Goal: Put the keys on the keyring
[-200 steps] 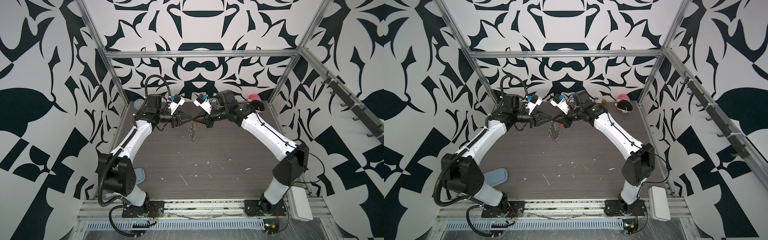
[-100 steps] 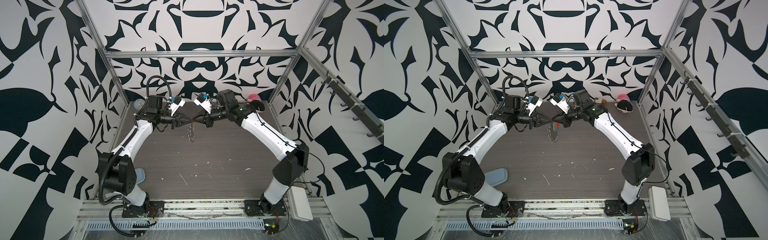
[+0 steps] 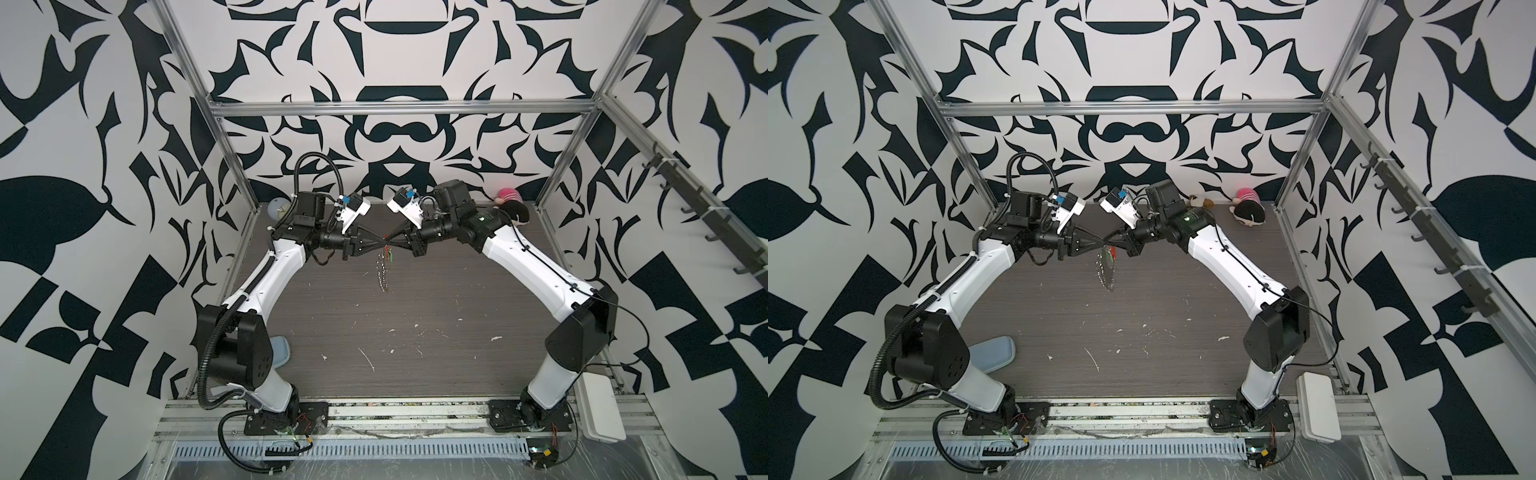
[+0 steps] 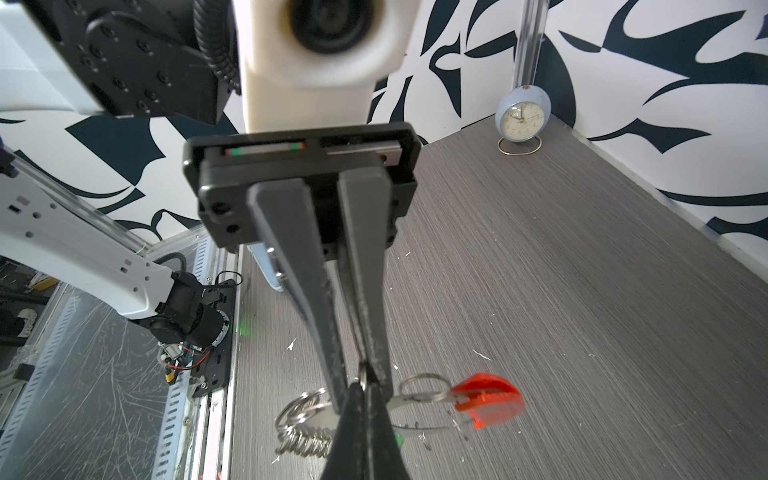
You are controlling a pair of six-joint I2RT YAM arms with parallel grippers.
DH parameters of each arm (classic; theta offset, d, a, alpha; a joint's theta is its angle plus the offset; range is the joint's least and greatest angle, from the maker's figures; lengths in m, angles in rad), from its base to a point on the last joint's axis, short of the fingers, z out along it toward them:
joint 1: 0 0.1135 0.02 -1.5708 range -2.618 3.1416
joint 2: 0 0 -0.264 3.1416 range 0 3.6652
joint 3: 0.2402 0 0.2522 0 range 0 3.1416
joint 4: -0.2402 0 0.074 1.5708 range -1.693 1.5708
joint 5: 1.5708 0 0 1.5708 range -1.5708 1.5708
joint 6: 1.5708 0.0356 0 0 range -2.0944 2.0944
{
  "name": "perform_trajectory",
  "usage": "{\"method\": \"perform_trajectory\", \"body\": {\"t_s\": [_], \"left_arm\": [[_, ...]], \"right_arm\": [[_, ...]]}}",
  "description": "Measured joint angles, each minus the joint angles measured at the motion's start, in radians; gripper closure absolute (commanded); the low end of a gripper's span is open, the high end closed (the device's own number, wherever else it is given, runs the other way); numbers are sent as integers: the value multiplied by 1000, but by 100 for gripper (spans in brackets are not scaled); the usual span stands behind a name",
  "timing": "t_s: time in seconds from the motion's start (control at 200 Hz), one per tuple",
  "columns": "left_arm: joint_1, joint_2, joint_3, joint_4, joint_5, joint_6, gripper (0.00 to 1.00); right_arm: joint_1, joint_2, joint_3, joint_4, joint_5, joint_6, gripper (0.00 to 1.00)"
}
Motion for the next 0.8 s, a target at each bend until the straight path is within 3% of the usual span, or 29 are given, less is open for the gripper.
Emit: {"method": "perform_trajectory", "body": {"t_s": [0.095, 0.24, 0.43, 0.64, 0.7, 0.8], "left_arm": [[4, 0, 1, -25, 3, 30, 86], [11, -5, -1, -45, 11, 43, 95], [18, -6, 0, -46, 21, 48, 98], [19, -6, 0, -46, 29, 45, 95], [19, -6, 2, -46, 29, 44, 100], [19, -6, 3, -45, 30, 44, 100]], "right_arm": [[1, 0, 3, -12, -5, -2, 100], [0, 2, 4, -12, -7, 0, 100], [0, 2, 18, -22, -20, 1, 100], [1, 10, 29, -31, -31, 5, 100], [1, 17, 37, -34, -34, 6, 100], [2, 28, 51, -34, -38, 11, 100]]}}
